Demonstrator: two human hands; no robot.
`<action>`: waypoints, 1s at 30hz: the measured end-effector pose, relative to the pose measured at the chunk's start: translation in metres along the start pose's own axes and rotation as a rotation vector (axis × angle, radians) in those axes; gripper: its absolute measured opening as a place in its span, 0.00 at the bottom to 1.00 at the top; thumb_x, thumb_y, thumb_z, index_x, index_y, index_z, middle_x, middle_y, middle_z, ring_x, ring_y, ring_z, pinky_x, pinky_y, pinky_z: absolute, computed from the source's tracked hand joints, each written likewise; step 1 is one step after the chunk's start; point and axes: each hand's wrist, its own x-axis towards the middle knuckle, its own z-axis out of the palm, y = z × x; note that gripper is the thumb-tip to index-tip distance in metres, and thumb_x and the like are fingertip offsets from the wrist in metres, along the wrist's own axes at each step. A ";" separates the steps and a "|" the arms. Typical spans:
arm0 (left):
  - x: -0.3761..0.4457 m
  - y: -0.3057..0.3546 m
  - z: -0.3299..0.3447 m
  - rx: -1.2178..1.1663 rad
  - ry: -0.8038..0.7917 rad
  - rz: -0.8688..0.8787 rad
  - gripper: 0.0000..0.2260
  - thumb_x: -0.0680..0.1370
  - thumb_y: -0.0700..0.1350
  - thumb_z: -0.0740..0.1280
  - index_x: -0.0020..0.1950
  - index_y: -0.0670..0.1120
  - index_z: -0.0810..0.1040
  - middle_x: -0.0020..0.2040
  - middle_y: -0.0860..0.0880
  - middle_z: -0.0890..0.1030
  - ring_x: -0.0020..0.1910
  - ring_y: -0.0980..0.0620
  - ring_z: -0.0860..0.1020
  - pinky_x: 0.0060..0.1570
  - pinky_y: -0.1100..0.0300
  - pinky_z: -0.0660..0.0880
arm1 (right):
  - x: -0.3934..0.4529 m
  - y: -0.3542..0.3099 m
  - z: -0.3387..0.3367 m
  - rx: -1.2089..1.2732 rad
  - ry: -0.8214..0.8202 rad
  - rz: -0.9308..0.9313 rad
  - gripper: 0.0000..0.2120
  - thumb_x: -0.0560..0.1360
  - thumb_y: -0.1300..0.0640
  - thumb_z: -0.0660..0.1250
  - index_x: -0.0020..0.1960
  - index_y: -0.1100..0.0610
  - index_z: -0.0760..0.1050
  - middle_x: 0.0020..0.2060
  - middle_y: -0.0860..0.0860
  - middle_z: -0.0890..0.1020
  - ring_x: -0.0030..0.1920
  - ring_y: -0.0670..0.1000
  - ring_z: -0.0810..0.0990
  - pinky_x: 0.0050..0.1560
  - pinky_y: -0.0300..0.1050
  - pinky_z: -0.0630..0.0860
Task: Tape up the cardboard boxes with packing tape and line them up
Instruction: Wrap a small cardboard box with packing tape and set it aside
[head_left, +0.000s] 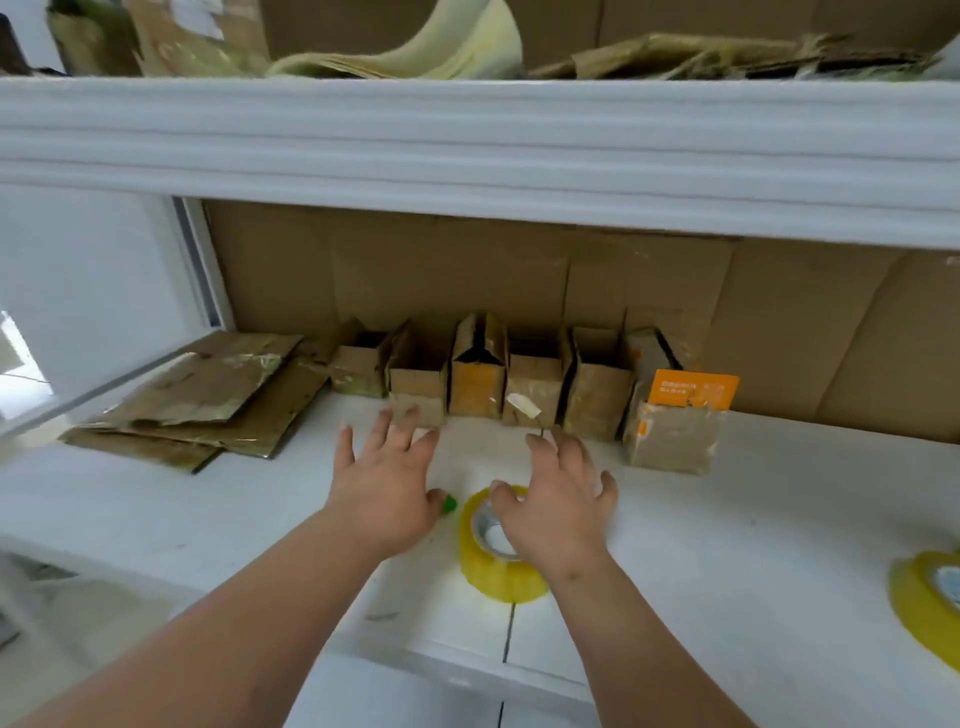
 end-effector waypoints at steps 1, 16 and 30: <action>-0.005 -0.019 -0.001 0.017 0.000 0.003 0.31 0.81 0.59 0.57 0.81 0.55 0.49 0.81 0.51 0.39 0.79 0.46 0.36 0.74 0.38 0.37 | -0.004 -0.018 0.006 0.003 -0.009 -0.014 0.30 0.78 0.41 0.60 0.76 0.46 0.57 0.78 0.48 0.53 0.79 0.50 0.48 0.76 0.61 0.43; -0.056 -0.261 0.035 -0.099 -0.026 -0.338 0.29 0.81 0.57 0.57 0.80 0.55 0.53 0.82 0.51 0.44 0.80 0.47 0.39 0.76 0.39 0.38 | -0.019 -0.214 0.138 -0.047 -0.279 -0.214 0.29 0.79 0.42 0.59 0.77 0.46 0.56 0.79 0.47 0.50 0.79 0.49 0.44 0.77 0.59 0.42; -0.013 -0.370 0.047 -0.129 0.027 -0.510 0.29 0.81 0.57 0.58 0.80 0.56 0.51 0.82 0.51 0.42 0.79 0.47 0.37 0.75 0.38 0.36 | 0.091 -0.317 0.220 -0.108 -0.341 -0.338 0.30 0.79 0.42 0.59 0.78 0.39 0.52 0.80 0.47 0.47 0.78 0.55 0.54 0.74 0.58 0.52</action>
